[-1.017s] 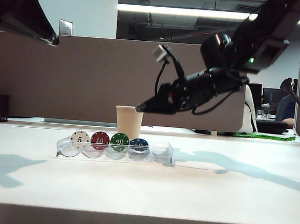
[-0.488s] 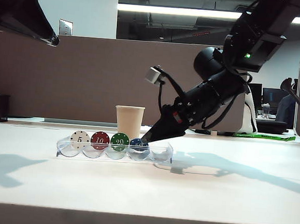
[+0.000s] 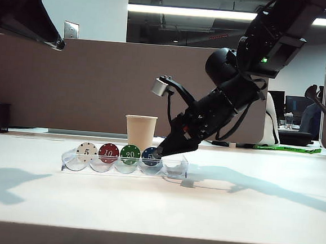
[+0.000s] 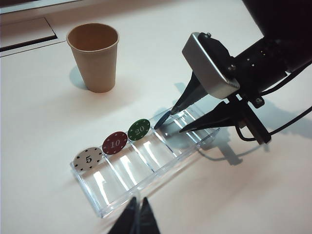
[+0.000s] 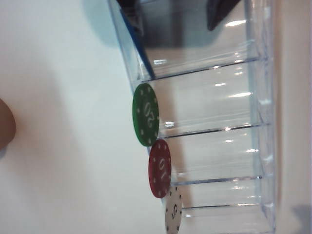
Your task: Pick up the chip with the greater value and put it into the paper cup.
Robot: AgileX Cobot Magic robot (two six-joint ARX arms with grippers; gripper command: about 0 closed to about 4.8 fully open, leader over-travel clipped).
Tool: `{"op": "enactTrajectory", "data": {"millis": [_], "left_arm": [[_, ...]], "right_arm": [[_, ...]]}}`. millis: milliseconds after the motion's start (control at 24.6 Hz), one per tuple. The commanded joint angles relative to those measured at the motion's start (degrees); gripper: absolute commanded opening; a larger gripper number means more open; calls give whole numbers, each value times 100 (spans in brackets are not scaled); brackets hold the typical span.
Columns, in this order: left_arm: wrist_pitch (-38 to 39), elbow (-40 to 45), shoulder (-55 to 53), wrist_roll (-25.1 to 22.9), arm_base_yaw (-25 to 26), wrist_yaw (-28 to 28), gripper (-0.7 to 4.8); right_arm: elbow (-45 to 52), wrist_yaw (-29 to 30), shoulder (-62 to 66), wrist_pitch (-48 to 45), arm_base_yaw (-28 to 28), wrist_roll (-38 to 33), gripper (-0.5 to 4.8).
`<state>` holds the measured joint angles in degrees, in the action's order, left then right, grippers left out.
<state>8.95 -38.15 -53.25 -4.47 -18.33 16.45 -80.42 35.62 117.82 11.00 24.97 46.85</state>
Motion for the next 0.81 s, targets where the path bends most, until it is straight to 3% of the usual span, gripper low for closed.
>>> {"op": "enactTrajectory", "data": {"millis": [41,814], "left_arm": [[-39,-20,9,-4,-2,31,-1],[-4,-20,9,-7,-2,33,-1]], "right_arm": [[-9,28,-22,-179,7,11,171],[-9,-120,151,-876,7,7,170]]}}
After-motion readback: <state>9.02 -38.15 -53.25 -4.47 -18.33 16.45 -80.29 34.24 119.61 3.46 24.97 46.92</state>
